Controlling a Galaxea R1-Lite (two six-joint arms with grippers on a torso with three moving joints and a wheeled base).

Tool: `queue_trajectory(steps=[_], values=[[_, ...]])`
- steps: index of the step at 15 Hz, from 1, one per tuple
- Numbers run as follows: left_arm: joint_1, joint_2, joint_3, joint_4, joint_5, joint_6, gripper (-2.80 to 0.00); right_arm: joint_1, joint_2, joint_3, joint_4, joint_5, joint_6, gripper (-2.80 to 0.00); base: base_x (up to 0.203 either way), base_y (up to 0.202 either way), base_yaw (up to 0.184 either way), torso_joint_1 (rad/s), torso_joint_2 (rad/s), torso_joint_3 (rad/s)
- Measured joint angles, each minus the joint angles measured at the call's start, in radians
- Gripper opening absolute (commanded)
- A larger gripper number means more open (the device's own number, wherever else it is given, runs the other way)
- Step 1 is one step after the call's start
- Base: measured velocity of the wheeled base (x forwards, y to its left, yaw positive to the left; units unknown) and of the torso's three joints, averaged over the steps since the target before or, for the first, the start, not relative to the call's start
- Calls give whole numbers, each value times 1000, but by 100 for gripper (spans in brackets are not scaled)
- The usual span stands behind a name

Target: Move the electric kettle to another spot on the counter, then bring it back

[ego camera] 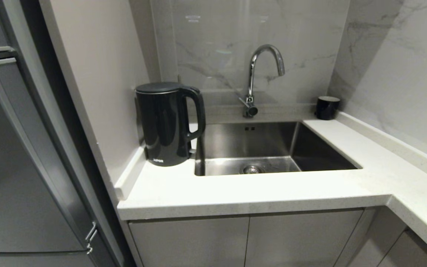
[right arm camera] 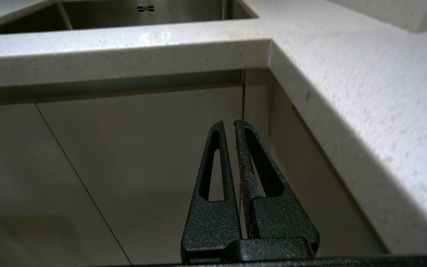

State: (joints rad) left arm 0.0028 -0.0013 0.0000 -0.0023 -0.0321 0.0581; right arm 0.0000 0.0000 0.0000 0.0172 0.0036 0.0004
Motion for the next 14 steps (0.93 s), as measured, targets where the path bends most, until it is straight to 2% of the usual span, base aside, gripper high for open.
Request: queue_trajectory(steps=[5, 14], values=[[0, 0, 0, 0, 0, -1, -280, 0, 0, 0, 0, 0, 0, -280, 0, 0, 0, -59, 470, 403], [0, 0, 0, -1, 0, 0, -280, 0, 0, 0, 0, 1, 0, -280, 0, 0, 0, -8, 59, 50]])
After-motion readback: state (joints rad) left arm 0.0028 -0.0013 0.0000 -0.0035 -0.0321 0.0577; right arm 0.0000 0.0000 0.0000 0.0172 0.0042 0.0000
